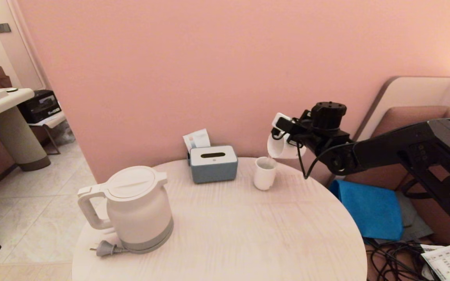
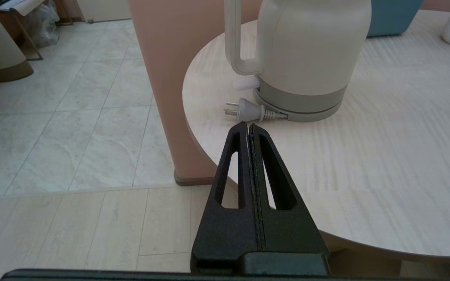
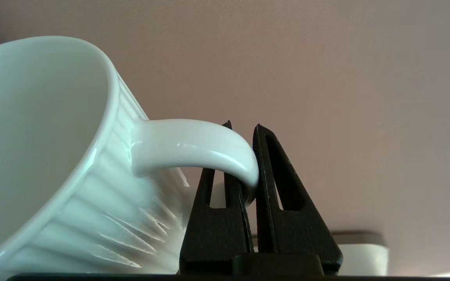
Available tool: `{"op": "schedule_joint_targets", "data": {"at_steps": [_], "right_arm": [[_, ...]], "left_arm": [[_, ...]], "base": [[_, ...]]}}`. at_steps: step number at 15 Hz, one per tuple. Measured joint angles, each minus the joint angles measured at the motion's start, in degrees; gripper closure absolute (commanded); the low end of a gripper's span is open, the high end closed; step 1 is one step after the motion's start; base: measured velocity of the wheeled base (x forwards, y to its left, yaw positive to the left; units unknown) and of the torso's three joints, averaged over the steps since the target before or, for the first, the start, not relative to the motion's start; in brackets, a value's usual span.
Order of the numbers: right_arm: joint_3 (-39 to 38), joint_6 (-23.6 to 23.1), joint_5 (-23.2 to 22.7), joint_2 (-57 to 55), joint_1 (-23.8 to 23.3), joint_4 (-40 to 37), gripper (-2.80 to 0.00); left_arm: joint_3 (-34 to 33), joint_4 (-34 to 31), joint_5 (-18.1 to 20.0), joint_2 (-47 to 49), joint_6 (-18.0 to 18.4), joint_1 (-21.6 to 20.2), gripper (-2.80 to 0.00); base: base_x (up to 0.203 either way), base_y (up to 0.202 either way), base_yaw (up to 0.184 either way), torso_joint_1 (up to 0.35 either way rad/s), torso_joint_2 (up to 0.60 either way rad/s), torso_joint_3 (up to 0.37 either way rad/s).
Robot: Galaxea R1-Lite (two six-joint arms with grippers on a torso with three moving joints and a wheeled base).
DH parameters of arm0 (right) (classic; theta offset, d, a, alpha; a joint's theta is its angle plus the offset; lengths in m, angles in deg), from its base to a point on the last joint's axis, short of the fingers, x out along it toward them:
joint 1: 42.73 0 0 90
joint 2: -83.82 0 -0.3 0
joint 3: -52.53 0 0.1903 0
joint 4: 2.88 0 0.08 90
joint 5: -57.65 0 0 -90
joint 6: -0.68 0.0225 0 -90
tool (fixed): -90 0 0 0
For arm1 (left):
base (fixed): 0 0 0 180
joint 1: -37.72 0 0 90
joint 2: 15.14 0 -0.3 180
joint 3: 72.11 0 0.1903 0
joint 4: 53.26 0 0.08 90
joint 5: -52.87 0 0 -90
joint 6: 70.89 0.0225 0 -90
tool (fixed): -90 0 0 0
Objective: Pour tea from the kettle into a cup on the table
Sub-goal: Pour water into another cup
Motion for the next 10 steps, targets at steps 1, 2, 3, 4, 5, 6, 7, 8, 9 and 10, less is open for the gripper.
{"op": "schedule_joint_targets", "data": {"at_steps": [1, 2, 3, 4, 5, 6, 7, 8, 9, 10], "right_arm": [[0.19, -0.40, 0.01, -0.11, 0.17, 0.05, 0.00], [0.29, -1.07, -0.02, -0.22, 0.28, 0.11, 0.00], [0.33, -2.00, -0.04, -0.30, 0.39, 0.10, 0.00], [0.36, -2.87, -0.04, -0.38, 0.55, 0.10, 0.00], [0.36, -3.74, -0.01, -0.41, 0.69, 0.11, 0.00], [0.38, -4.93, 0.01, -0.46, 0.88, 0.13, 0.00], [0.38, -6.04, -0.02, -0.49, 1.02, 0.13, 0.00], [0.38, -7.11, 0.01, -0.52, 1.23, 0.31, 0.00], [0.38, -8.24, 0.01, -0.58, 1.40, 0.66, 0.00], [0.38, -9.68, -0.01, -0.68, 1.55, 1.09, 0.00]], "left_arm": [[0.00, 0.01, 0.00, 0.00, -0.01, 0.00, 0.00], [0.00, -0.01, 0.00, 0.00, 0.00, 0.00, 0.00], [0.00, -0.01, 0.00, 0.00, -0.02, 0.00, 0.00], [0.00, -0.01, 0.00, 0.00, -0.02, 0.00, 0.00], [0.00, -0.01, 0.00, 0.00, 0.00, 0.00, 0.00], [-0.02, 0.02, -0.02, 0.00, 0.00, 0.00, 0.00], [-0.02, 0.02, -0.02, 0.00, -0.01, 0.00, 0.00], [-0.02, 0.02, 0.00, 0.00, 0.00, 0.00, 0.00], [-0.02, 0.02, 0.00, 0.00, 0.00, 0.00, 0.00], [-0.02, 0.02, 0.00, 0.00, -0.01, 0.00, 0.00]], "base": [[0.000, 0.000, 0.000, 0.000, 0.00, 0.000], [0.000, 0.000, 0.000, 0.000, 0.00, 0.000], [0.000, 0.000, 0.000, 0.000, 0.00, 0.000], [0.000, 0.000, 0.000, 0.000, 0.00, 0.000], [0.000, 0.000, 0.000, 0.000, 0.00, 0.000], [0.000, 0.000, 0.000, 0.000, 0.00, 0.000], [0.000, 0.000, 0.000, 0.000, 0.00, 0.000], [0.000, 0.000, 0.000, 0.000, 0.00, 0.000], [0.000, 0.000, 0.000, 0.000, 0.00, 0.000], [0.000, 0.000, 0.000, 0.000, 0.00, 0.000]]}}
